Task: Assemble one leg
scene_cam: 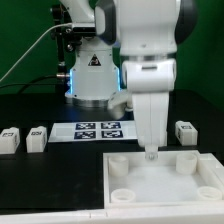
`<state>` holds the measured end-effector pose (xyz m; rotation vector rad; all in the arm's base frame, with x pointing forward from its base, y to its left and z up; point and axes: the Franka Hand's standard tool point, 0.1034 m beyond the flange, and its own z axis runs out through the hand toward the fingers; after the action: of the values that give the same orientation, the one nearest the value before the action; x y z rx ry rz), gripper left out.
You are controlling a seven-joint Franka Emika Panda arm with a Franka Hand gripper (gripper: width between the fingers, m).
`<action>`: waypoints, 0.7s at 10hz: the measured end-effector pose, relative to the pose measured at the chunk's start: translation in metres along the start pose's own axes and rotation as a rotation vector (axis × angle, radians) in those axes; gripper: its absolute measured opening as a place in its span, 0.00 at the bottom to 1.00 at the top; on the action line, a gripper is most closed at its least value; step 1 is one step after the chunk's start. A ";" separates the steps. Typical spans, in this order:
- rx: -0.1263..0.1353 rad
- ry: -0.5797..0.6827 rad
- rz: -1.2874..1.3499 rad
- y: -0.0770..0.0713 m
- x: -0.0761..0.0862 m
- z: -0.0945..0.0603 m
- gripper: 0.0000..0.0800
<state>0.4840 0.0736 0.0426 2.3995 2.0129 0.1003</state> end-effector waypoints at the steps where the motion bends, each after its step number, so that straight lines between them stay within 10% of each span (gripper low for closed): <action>1: -0.007 0.003 0.139 -0.004 0.007 -0.009 0.81; 7: 0.006 0.056 0.917 -0.024 0.074 -0.026 0.81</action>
Offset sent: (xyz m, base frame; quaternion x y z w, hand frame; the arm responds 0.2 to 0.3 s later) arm -0.0087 0.0449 0.0213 -0.0051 -0.0115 0.3427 0.9394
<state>0.4716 0.1498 0.0708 3.1069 0.7600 0.1579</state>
